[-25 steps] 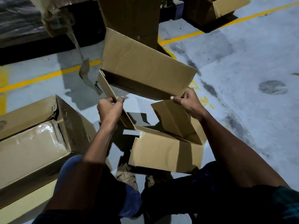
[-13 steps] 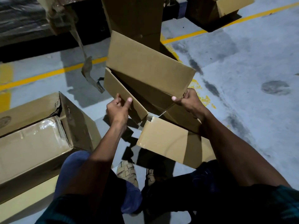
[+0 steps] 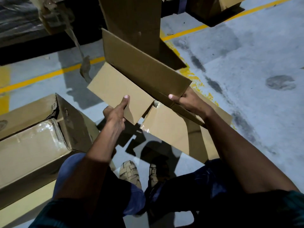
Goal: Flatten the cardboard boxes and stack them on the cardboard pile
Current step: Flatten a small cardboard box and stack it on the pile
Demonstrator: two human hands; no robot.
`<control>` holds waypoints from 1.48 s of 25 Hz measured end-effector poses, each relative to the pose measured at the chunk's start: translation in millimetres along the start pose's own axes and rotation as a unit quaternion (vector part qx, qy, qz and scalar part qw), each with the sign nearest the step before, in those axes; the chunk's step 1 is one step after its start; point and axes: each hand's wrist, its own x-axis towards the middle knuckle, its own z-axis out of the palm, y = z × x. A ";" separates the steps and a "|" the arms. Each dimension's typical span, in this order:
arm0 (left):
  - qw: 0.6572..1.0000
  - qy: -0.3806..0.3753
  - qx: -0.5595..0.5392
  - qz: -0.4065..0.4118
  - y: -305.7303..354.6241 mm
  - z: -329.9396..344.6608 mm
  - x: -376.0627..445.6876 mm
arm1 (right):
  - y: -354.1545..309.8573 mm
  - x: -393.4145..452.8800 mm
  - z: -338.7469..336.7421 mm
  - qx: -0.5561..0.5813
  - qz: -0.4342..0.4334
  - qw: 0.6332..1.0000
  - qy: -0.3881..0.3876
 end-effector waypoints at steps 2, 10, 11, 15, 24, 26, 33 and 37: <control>0.999 -0.006 0.033 0.004 -0.1 4.6 -0.2 | 4.7 -1.5 0.9 -0.052 0.023 0.997 -0.047; 0.997 -0.074 0.026 0.011 0.3 10.5 -13.2 | 15.2 3.8 19.1 -0.286 0.139 0.929 -0.190; 0.997 -0.072 0.025 0.011 1.3 9.6 -15.2 | 12.5 3.1 22.8 -0.287 0.138 0.926 -0.205; 0.998 -0.059 0.013 0.007 5.6 5.5 -17.1 | 15.0 2.0 37.1 -0.275 0.110 0.918 -0.265; 0.996 -0.037 0.050 -0.057 10.4 1.3 -10.9 | 4.4 2.8 57.8 -0.368 0.063 0.893 -0.249; 0.998 -0.018 0.037 -0.051 11.6 3.2 -12.2 | 6.0 5.0 55.6 -0.404 0.045 0.880 -0.246; 1.000 0.019 0.024 0.000 11.1 10.1 -16.0 | 11.8 4.9 43.7 -0.488 0.083 0.853 -0.166; 0.999 0.010 0.026 0.043 16.8 8.7 -20.5 | 25.5 10.0 21.1 -0.429 0.186 0.882 -0.057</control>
